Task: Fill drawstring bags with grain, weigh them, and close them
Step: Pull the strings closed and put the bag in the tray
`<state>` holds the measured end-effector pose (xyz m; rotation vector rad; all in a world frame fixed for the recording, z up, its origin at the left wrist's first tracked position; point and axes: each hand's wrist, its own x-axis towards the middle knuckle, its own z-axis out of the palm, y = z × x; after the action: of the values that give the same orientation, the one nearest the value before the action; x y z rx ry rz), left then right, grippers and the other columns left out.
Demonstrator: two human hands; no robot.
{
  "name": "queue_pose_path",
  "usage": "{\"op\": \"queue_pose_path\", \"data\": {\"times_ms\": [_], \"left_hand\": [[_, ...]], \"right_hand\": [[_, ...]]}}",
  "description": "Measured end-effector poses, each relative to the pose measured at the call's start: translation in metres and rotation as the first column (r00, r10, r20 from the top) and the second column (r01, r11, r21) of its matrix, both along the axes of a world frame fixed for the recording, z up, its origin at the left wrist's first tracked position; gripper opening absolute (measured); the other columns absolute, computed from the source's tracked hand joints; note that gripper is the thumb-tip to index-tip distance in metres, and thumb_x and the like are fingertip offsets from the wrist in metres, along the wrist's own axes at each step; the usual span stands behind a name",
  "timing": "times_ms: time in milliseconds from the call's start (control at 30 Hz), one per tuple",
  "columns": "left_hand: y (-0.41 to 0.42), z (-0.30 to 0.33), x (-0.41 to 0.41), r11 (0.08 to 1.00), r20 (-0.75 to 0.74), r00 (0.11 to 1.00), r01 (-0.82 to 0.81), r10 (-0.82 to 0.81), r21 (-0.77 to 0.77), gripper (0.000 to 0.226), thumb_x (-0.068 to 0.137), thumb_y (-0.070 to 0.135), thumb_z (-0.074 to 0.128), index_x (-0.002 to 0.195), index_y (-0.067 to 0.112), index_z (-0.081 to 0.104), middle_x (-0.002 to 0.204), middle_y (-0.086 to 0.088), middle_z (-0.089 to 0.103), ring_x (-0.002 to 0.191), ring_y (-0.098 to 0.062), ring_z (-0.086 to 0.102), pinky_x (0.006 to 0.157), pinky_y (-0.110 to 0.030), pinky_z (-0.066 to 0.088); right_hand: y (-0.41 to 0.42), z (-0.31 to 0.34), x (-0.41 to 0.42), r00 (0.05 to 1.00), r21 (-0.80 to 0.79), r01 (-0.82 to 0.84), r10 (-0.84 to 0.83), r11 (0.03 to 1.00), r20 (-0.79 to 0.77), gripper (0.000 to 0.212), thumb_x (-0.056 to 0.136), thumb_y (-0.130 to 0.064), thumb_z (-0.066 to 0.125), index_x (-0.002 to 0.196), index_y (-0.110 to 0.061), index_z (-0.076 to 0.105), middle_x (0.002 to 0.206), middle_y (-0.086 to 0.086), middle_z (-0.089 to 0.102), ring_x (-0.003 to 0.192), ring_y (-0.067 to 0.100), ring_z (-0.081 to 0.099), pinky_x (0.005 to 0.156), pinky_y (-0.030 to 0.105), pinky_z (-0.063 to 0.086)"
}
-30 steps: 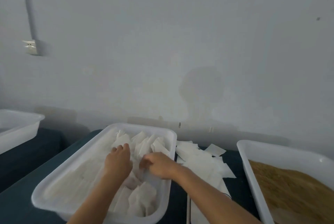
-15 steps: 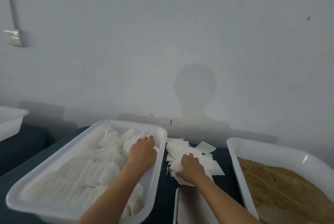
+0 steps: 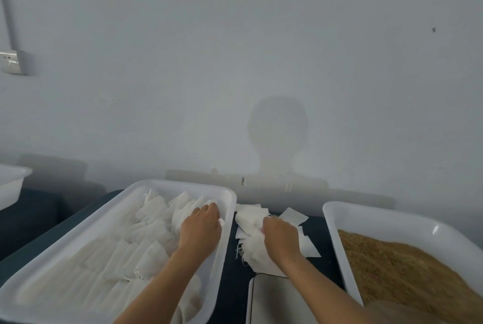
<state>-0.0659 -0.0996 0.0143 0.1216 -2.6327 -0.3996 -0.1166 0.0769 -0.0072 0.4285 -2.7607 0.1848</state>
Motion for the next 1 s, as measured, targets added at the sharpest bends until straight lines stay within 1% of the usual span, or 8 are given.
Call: {"op": "queue_pose_path", "data": {"times_ms": [100,233,367,467,567,733,867,1000], "left_hand": [[0.020,0.011,0.002,0.991,-0.079,0.990,0.122,-0.117,0.059,0.013,0.096,0.021,0.044,0.106,0.018,0.051,0.105,0.008,0.059,0.096,-0.010,0.051,0.074,-0.020,0.039],[0.073,0.027,-0.001,0.897,-0.058,0.945,0.325,-0.323,0.301,0.017,0.093,0.026,0.053,0.108,0.018,0.051,0.107,0.008,0.058,0.100,-0.010,0.053,0.083,-0.024,0.042],[0.146,0.035,-0.001,0.658,-0.068,0.839,0.471,-0.540,0.588,0.031,0.092,0.035,0.056,0.116,0.016,0.053,0.107,0.007,0.060,0.101,-0.009,0.056,0.087,-0.022,0.043],[0.198,0.034,0.004,0.498,-0.071,0.725,0.538,-0.686,0.680,0.027,0.094,0.034,0.052,0.106,0.011,0.059,0.100,-0.002,0.063,0.092,-0.016,0.060,0.081,-0.027,0.047],[0.240,0.027,0.010,0.364,-0.101,0.655,0.534,-0.749,0.764,0.017,0.095,0.026,0.053,0.084,0.014,0.056,0.079,-0.002,0.058,0.072,-0.014,0.057,0.068,-0.025,0.048],[0.288,0.008,0.022,0.091,-0.116,0.606,0.300,-0.787,0.950,0.022,0.098,0.026,0.047,0.085,0.010,0.054,0.064,0.003,0.059,0.057,-0.008,0.060,0.055,-0.023,0.053],[0.299,0.002,0.021,0.077,-0.087,0.554,0.267,-0.828,0.961,0.028,0.097,0.020,0.049,0.071,0.010,0.053,0.054,0.006,0.059,0.051,-0.009,0.058,0.052,-0.021,0.049],[0.296,-0.001,0.014,0.098,-0.070,0.611,0.238,-0.789,0.966,0.035,0.098,0.025,0.048,0.066,0.011,0.049,0.050,0.005,0.052,0.048,-0.011,0.052,0.049,-0.021,0.044]], "right_hand": [[0.034,0.032,0.008,0.994,-0.215,-0.070,0.049,0.974,-0.103,0.024,0.097,-0.010,0.036,0.075,-0.015,0.045,0.074,-0.003,0.048,0.066,0.009,0.041,0.058,0.025,0.029],[0.099,0.070,0.023,0.986,-0.429,-0.154,0.165,0.890,-0.011,0.026,0.100,-0.016,0.038,0.075,-0.009,0.041,0.067,0.002,0.042,0.060,0.011,0.037,0.057,0.029,0.027],[0.163,0.083,0.044,0.965,-0.575,-0.174,0.255,0.799,0.062,0.030,0.100,-0.017,0.040,0.070,-0.014,0.039,0.066,-0.005,0.041,0.061,0.008,0.039,0.057,0.022,0.027],[0.200,0.075,0.059,0.958,-0.630,-0.145,0.268,0.763,0.105,0.029,0.100,-0.014,0.040,0.071,-0.012,0.041,0.069,-0.003,0.041,0.065,0.011,0.041,0.061,0.024,0.029],[0.226,0.062,0.071,0.956,-0.685,-0.096,0.259,0.722,0.139,0.027,0.099,-0.011,0.042,0.074,-0.003,0.045,0.070,0.005,0.041,0.067,0.013,0.040,0.060,0.021,0.030],[0.255,0.034,0.081,0.978,-0.698,-0.001,0.146,0.716,0.149,0.024,0.098,-0.016,0.046,0.092,0.002,0.061,0.089,0.017,0.062,0.072,0.016,0.055,0.062,0.011,0.039],[0.261,0.017,0.075,0.983,-0.774,0.029,0.123,0.633,0.137,0.017,0.095,-0.001,0.048,0.086,0.004,0.062,0.073,0.003,0.059,0.070,0.017,0.054,0.065,0.021,0.042],[0.261,0.009,0.071,0.976,-0.715,0.068,0.101,0.695,0.191,0.028,0.099,-0.011,0.043,0.072,-0.012,0.054,0.071,-0.002,0.053,0.069,0.013,0.050,0.066,0.026,0.040]]}}
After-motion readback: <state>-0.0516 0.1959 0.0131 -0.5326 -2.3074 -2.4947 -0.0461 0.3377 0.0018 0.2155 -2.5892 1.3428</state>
